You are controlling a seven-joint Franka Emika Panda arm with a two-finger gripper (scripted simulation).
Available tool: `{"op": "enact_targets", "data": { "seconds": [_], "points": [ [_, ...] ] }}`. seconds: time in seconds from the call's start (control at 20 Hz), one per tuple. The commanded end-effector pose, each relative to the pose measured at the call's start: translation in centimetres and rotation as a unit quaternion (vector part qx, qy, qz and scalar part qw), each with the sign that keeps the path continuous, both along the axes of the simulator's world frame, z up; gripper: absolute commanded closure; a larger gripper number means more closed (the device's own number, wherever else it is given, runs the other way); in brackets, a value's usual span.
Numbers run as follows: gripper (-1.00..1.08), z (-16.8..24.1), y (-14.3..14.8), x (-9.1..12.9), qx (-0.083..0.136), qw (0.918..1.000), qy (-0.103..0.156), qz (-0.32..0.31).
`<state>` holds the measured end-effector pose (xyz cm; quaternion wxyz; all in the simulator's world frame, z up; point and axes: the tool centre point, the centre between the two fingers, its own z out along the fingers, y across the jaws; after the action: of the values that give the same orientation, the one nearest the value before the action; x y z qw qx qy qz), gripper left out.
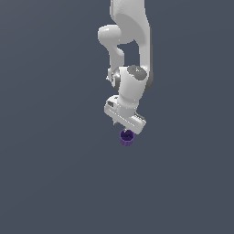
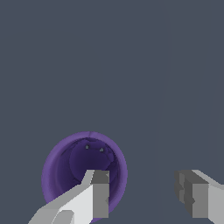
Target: Pick up the object and move it to a goal position.
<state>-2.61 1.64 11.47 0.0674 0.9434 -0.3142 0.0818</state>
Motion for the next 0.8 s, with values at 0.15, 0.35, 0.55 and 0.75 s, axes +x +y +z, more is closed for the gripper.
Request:
{"op": "enact_targets", "data": {
  "seconds": [0.15,0.35,0.55,0.75],
  "points": [
    [-0.20,-0.5,0.5,-0.3,0.000,0.9984,-0.025,-0.051],
    [-0.20,-0.8,0.8,-0.5,0.001,0.9953,-0.043,-0.086],
    [-0.20,-1.1,1.2,-0.8,0.004,0.9907,-0.061,-0.121],
    [-0.20,-1.3,1.6,-1.1,0.009,0.9846,-0.079,-0.155]
  ]
}}
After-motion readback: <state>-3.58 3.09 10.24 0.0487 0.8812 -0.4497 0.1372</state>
